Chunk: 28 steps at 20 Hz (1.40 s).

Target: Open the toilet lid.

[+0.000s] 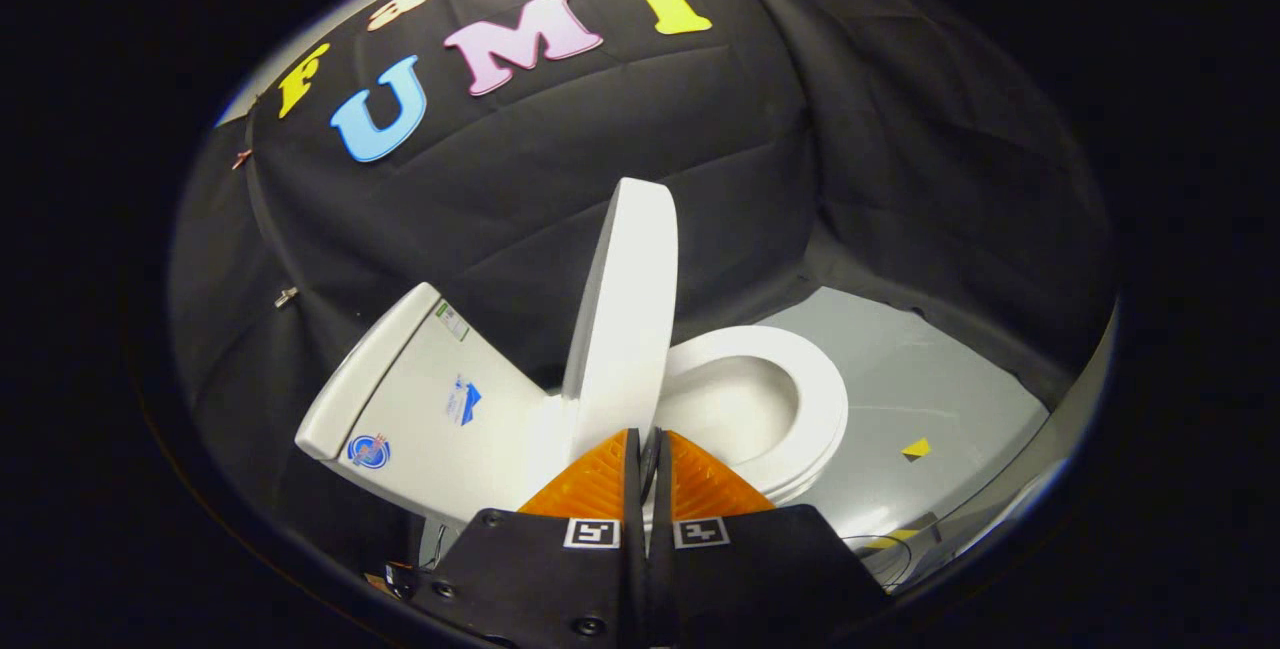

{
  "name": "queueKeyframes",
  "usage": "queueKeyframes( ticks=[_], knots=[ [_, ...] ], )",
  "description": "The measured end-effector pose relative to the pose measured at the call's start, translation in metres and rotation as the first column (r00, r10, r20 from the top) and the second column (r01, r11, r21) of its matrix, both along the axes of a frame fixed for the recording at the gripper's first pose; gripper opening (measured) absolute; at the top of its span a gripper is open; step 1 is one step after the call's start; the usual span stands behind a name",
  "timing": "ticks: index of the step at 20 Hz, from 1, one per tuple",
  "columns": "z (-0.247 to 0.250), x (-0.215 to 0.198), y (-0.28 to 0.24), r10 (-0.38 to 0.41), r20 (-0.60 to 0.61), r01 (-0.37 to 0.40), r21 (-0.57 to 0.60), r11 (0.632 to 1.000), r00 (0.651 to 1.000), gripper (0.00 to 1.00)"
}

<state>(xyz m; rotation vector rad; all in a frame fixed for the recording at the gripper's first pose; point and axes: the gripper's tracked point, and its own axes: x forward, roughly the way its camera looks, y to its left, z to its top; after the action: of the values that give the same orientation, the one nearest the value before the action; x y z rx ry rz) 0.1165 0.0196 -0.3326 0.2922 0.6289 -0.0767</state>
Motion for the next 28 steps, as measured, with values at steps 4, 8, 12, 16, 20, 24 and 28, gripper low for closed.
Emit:
queueKeyframes(
  ticks=[4,8,12,16,20,24,28],
  knots=[
    [0.027,0.005,0.054,0.112,0.056,-0.110,-0.036,0.993,0.992,0.05],
    [0.042,0.003,0.106,0.200,0.102,-0.199,-0.021,0.980,0.974,0.05],
    [0.045,0.008,0.145,0.283,0.116,-0.280,-0.039,0.959,0.952,0.05],
    [0.044,0.006,0.177,0.341,0.116,-0.340,-0.033,0.940,0.933,0.05],
    [0.040,0.005,0.201,0.384,0.116,-0.384,-0.022,0.923,0.916,0.05],
    [0.036,0.005,0.222,0.427,0.109,-0.426,-0.031,0.904,0.898,0.05],
    [0.035,0.004,0.232,0.429,0.114,-0.430,-0.017,0.902,0.896,0.05]
  ],
)
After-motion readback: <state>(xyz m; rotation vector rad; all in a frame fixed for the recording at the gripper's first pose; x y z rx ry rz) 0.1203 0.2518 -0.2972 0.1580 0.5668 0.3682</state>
